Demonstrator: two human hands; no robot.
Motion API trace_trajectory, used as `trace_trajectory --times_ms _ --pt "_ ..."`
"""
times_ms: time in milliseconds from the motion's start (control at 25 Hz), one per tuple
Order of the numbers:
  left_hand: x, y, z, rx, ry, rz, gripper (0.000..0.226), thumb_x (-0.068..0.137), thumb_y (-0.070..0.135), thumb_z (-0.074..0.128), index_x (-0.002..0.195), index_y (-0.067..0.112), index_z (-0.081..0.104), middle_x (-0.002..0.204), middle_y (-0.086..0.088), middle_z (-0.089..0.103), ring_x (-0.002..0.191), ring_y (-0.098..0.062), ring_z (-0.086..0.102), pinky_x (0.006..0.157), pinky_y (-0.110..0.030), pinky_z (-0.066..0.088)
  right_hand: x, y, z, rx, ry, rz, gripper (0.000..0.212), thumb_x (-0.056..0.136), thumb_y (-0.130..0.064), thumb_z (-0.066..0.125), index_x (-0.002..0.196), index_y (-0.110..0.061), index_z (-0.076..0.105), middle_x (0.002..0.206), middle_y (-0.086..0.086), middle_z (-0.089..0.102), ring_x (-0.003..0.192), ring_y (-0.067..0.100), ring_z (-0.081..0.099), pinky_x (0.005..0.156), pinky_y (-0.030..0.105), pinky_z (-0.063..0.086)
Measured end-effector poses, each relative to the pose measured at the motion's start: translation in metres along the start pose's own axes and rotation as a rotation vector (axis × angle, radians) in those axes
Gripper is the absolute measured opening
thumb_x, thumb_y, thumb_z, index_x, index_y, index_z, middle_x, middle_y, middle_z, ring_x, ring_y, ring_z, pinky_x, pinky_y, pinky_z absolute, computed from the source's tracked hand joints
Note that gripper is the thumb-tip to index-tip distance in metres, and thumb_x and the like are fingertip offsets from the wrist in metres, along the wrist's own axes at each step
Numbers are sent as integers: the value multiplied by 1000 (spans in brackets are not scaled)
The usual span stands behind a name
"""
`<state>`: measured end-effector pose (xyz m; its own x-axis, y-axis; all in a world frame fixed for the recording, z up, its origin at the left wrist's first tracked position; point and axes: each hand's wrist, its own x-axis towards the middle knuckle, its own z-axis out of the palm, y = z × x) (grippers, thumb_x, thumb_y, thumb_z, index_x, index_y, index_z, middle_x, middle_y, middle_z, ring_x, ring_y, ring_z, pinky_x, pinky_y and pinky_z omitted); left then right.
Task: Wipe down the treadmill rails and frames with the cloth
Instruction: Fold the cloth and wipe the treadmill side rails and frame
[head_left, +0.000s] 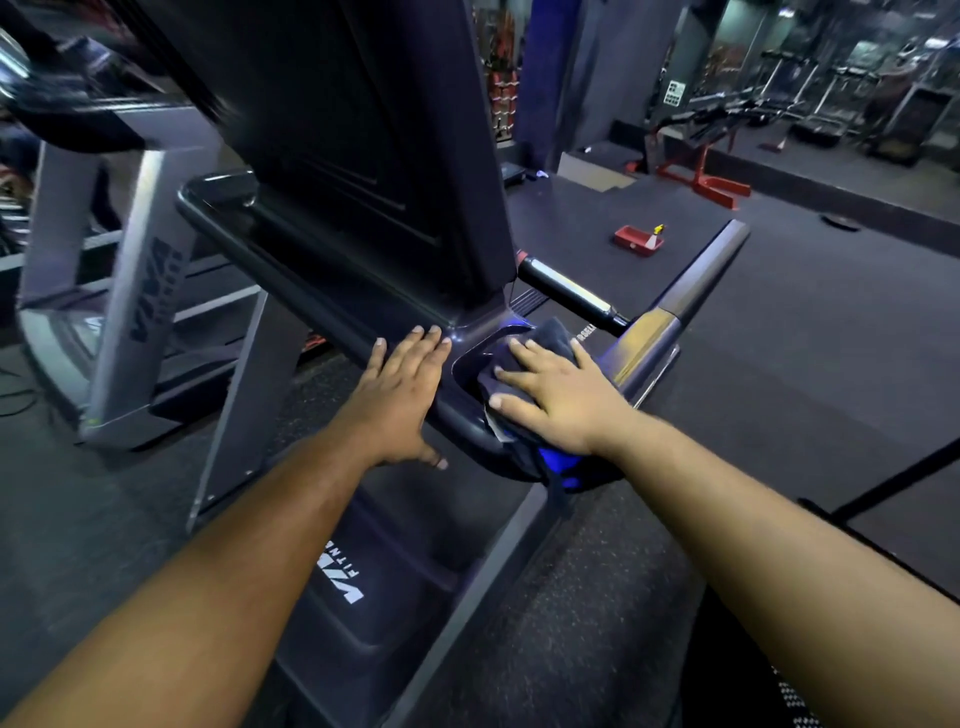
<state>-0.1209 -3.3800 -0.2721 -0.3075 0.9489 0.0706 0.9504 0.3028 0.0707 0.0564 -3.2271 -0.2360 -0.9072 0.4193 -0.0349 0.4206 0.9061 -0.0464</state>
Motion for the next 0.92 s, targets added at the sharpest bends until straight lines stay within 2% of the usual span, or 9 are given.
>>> trace_trajectory --times_ms 80,200,320,400,520,600,720,840,920 --pt "1 -1 0 7 -1 -1 149 54 64 85 157 13 -10 166 -2 -14 152 -19 -18 122 -49 -14 -32 -24 15 -21 114 79 94 79 -85 17 146 -25 45 160 3 34 150 21 23 122 56 2" --pt "3 -3 4 -25 34 -12 123 74 44 77 157 15 -9 167 -2 -15 152 -17 -19 121 -46 -17 -10 -77 26 -55 256 180 74 88 -76 28 118 -15 58 118 9 66 118 30 56 116 55 21" --pt "2 -5 6 -51 63 -8 110 79 39 65 158 16 -8 167 -2 -13 152 -16 -19 122 -45 -15 10 -85 18 -28 245 138 56 95 -64 33 102 -14 57 97 9 70 94 33 65 89 44 39" --pt "1 -6 6 -35 39 7 130 68 51 78 158 15 -8 166 0 -14 152 -17 -18 122 -47 -13 -9 -48 21 -55 320 -81 56 95 -62 33 109 -15 59 100 5 69 99 30 64 91 43 39" --pt "2 -5 6 -12 13 3 151 52 64 86 157 15 -10 166 1 -15 152 -17 -19 122 -48 -13 -43 20 35 -153 461 -350 57 97 -58 39 134 -19 57 127 1 62 126 21 54 111 49 33" --pt "3 -4 7 -11 11 -8 152 51 64 87 157 15 -11 166 -1 -15 152 -18 -19 122 -49 -13 -43 16 43 -143 510 -217 54 94 -56 45 132 -21 60 129 1 62 128 23 54 110 52 33" --pt "6 -5 9 -15 17 -10 147 56 58 87 157 15 -10 166 -1 -15 152 -17 -20 122 -49 -12 -25 -56 51 -150 483 88 56 90 -55 46 132 -20 56 118 -2 64 117 23 57 112 57 29" --pt "4 -5 7 -2 2 -6 146 57 56 87 157 15 -12 166 -1 -17 151 -16 -21 122 -47 -13 -24 -54 42 -119 394 -2 64 90 -60 41 139 -20 50 122 -2 63 119 22 56 113 54 27" --pt "2 -4 8 8 -6 -4 150 54 61 87 157 15 -14 166 0 -19 151 -16 -22 122 -47 -13 -32 -8 38 -76 359 -93 70 90 -68 39 144 -24 47 140 -3 56 136 18 46 116 50 25"
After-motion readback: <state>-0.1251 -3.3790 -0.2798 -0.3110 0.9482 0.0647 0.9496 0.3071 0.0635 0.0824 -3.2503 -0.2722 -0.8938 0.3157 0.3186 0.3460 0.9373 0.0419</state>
